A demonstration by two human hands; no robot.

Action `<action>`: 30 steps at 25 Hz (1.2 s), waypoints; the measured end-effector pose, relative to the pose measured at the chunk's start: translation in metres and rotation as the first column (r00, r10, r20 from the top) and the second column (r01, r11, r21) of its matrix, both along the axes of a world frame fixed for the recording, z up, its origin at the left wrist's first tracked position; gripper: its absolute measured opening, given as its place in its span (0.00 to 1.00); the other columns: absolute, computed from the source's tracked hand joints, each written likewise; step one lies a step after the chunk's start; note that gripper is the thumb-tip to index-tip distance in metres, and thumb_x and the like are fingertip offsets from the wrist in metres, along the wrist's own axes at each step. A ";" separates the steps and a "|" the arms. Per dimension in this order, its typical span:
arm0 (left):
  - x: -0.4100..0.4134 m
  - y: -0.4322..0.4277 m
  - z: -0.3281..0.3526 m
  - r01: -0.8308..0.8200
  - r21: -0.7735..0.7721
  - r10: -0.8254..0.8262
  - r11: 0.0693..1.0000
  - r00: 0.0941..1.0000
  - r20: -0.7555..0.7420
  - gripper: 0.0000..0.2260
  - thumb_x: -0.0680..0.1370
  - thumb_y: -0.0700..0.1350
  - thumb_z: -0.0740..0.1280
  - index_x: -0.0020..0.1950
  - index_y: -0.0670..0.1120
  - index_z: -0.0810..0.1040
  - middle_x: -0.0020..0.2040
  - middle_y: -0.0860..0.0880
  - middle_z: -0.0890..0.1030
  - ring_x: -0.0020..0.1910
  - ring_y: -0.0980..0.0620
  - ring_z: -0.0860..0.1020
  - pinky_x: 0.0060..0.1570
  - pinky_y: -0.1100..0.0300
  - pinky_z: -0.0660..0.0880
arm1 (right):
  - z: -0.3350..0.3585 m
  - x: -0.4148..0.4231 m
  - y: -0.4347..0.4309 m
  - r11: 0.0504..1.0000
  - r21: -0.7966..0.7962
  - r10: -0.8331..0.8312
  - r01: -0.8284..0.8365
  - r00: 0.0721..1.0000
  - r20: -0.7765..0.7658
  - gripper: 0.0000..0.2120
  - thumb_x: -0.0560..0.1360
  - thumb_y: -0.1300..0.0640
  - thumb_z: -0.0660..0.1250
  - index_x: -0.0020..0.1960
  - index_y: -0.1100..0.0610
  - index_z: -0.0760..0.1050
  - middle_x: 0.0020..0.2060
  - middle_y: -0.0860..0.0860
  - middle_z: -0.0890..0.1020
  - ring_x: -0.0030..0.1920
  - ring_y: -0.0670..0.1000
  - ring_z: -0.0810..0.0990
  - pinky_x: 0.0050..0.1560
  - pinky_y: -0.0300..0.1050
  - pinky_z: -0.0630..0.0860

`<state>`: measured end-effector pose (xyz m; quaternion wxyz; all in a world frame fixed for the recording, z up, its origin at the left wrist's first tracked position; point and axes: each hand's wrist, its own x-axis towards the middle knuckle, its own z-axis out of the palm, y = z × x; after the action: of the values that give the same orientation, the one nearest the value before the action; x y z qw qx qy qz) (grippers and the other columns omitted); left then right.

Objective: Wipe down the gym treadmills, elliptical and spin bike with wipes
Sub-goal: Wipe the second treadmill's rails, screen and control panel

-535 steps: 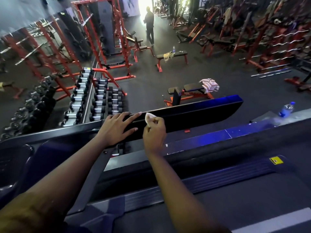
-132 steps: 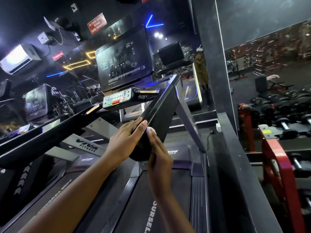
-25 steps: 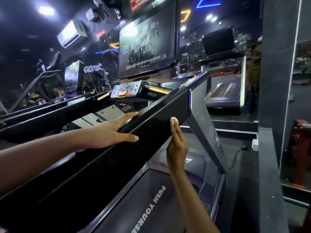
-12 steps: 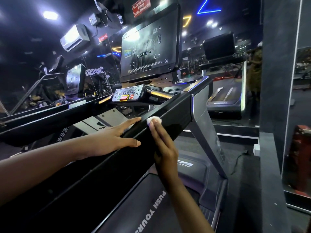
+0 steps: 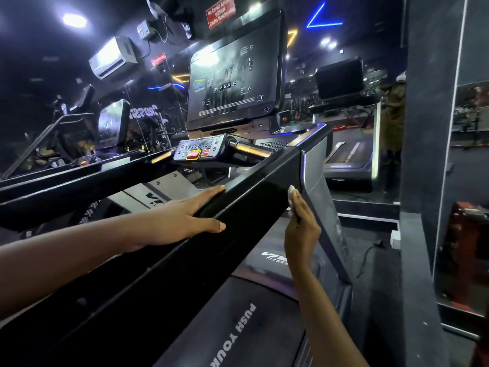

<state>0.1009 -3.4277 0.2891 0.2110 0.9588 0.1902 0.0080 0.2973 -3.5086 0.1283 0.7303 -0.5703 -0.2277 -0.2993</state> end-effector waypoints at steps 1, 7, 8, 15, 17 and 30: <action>0.001 0.002 -0.001 0.013 -0.008 -0.013 1.000 1.000 0.004 0.35 0.71 0.63 0.69 0.72 0.71 0.51 0.69 0.56 0.69 0.62 0.56 0.73 0.60 0.63 0.67 | 0.013 -0.007 -0.006 1.000 -0.004 0.001 -0.001 0.996 0.092 0.20 0.72 0.74 0.59 0.62 0.64 0.75 0.60 0.54 0.78 0.61 0.48 0.75 0.63 0.42 0.71; 0.001 0.010 0.008 0.088 -0.088 -0.091 0.992 0.996 -0.021 0.43 0.64 0.70 0.68 0.69 0.72 0.42 0.68 0.66 0.64 0.65 0.70 0.66 0.65 0.72 0.60 | 0.067 -0.049 -0.018 0.881 -0.464 0.381 -0.094 0.721 0.578 0.18 0.76 0.66 0.63 0.65 0.61 0.73 0.63 0.54 0.76 0.66 0.49 0.71 0.67 0.43 0.68; 0.003 0.012 0.011 0.071 -0.082 -0.074 0.994 0.996 -0.041 0.47 0.59 0.75 0.67 0.68 0.73 0.40 0.69 0.65 0.64 0.68 0.67 0.65 0.69 0.68 0.59 | 0.065 -0.043 -0.018 0.870 -0.490 0.393 -0.059 0.683 0.616 0.18 0.77 0.65 0.63 0.66 0.61 0.73 0.64 0.54 0.75 0.67 0.49 0.70 0.68 0.44 0.66; 0.044 -0.001 0.012 0.006 0.148 0.014 0.989 0.991 -0.132 0.40 0.65 0.75 0.57 0.70 0.71 0.39 0.67 0.59 0.69 0.62 0.61 0.69 0.60 0.69 0.61 | 0.080 0.064 -0.013 0.808 -0.589 0.425 0.000 0.692 0.583 0.25 0.68 0.73 0.67 0.64 0.59 0.75 0.60 0.51 0.77 0.63 0.50 0.74 0.64 0.48 0.70; 0.056 -0.003 0.010 0.007 0.180 0.014 0.984 0.994 -0.113 0.38 0.66 0.77 0.57 0.68 0.73 0.39 0.72 0.58 0.65 0.67 0.60 0.67 0.62 0.69 0.59 | 0.084 0.094 -0.011 0.794 -0.607 0.407 0.039 0.707 0.578 0.23 0.68 0.71 0.62 0.62 0.59 0.76 0.59 0.52 0.79 0.61 0.51 0.76 0.63 0.47 0.70; 0.057 0.003 0.006 0.047 0.175 -0.028 0.983 0.994 -0.105 0.35 0.68 0.73 0.57 0.69 0.73 0.41 0.73 0.62 0.61 0.68 0.65 0.63 0.67 0.69 0.60 | 0.109 0.099 -0.012 0.672 -0.740 0.601 -0.018 0.597 0.531 0.20 0.72 0.67 0.62 0.62 0.57 0.77 0.58 0.52 0.79 0.59 0.52 0.77 0.60 0.49 0.74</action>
<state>0.1580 -3.4246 0.2950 0.1151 0.9763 0.1812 -0.0282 0.3960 -3.5204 0.2368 0.3576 -0.5635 -0.6986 -0.2578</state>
